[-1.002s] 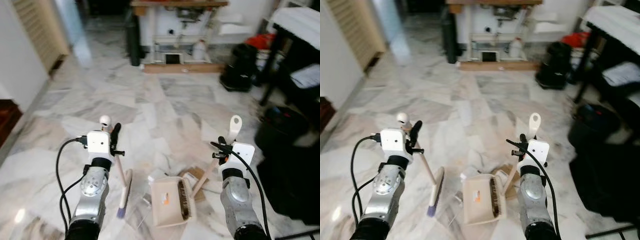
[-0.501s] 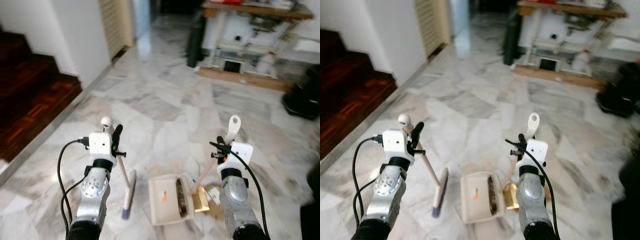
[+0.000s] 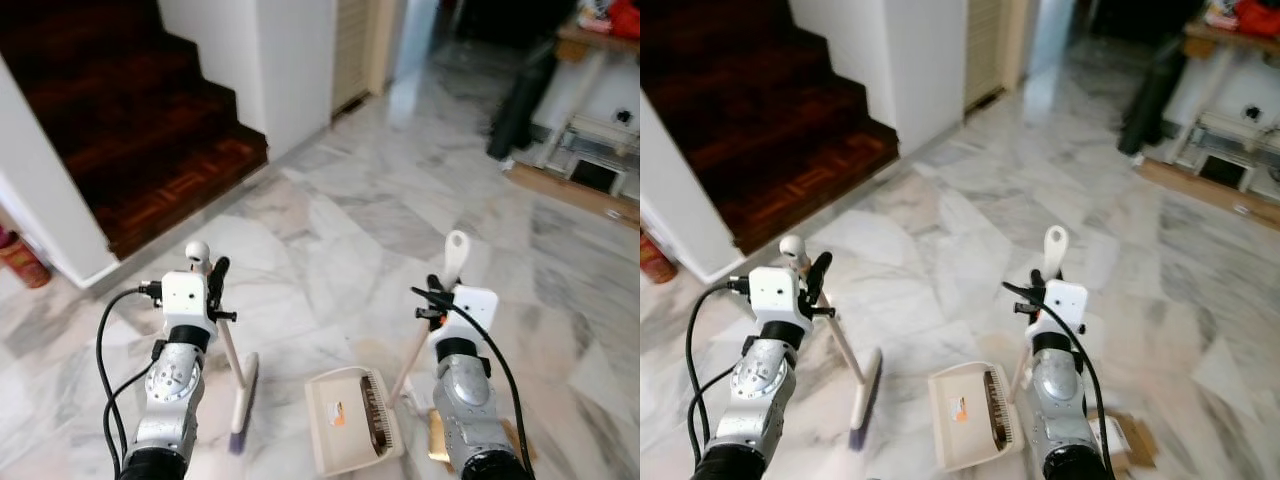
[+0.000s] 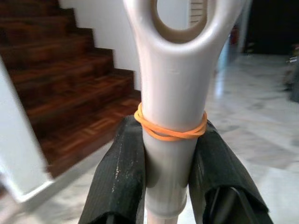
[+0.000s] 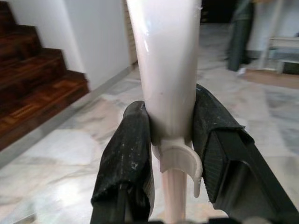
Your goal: Sweep floor
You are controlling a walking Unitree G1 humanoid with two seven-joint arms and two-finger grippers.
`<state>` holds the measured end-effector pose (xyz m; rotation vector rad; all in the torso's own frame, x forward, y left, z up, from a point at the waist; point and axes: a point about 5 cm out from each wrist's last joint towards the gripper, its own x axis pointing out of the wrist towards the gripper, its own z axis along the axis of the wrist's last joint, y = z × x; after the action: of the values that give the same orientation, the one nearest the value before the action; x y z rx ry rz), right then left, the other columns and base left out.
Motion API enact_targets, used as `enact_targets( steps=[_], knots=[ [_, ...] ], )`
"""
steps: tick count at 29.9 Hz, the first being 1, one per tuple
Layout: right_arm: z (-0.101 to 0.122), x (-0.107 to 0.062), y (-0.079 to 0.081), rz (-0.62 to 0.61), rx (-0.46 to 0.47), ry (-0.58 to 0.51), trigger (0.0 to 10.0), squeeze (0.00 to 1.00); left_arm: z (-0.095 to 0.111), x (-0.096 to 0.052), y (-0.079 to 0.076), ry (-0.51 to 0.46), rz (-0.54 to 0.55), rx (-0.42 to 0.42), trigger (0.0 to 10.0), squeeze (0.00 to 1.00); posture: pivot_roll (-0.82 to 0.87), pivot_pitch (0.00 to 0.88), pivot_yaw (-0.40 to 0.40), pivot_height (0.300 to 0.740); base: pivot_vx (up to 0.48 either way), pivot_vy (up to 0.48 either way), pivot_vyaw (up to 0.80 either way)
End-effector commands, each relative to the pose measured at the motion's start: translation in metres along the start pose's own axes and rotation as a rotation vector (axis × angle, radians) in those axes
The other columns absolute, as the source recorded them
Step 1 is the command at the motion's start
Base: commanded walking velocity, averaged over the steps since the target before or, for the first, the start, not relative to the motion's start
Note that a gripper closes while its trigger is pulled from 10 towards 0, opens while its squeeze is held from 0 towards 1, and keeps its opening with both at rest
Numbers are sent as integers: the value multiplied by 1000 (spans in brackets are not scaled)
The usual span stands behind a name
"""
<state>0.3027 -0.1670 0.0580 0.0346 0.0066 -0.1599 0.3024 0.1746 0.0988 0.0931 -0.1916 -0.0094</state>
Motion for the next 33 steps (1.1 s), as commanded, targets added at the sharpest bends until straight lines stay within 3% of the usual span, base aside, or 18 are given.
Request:
enact_targets(
  steps=[1, 8, 11, 33],
  knots=[
    [12, 4, -4, -13, 9, -54, 10000, 0, 12, 6, -2, -55, -2, -3, 10000, 0, 70, 0, -34, 740, 0, 0, 800],
    [11, 5, -4, -16, 11, -48, 10000, 0, 10, 5, 2, -46, 28, -6, 10000, 0, 77, 0, -38, 740, 0, 0, 761],
    [12, 6, -3, -17, 28, -47, 10000, 0, 10, 5, 5, -41, 39, -8, 10000, 0, 80, 0, -38, 740, 0, 0, 0],
    [15, 10, 0, 7, 50, -50, 10000, 0, 11, 5, 2, -44, 38, -25, 10000, 0, 78, 0, -39, 740, 0, 433, 0]
  ],
)
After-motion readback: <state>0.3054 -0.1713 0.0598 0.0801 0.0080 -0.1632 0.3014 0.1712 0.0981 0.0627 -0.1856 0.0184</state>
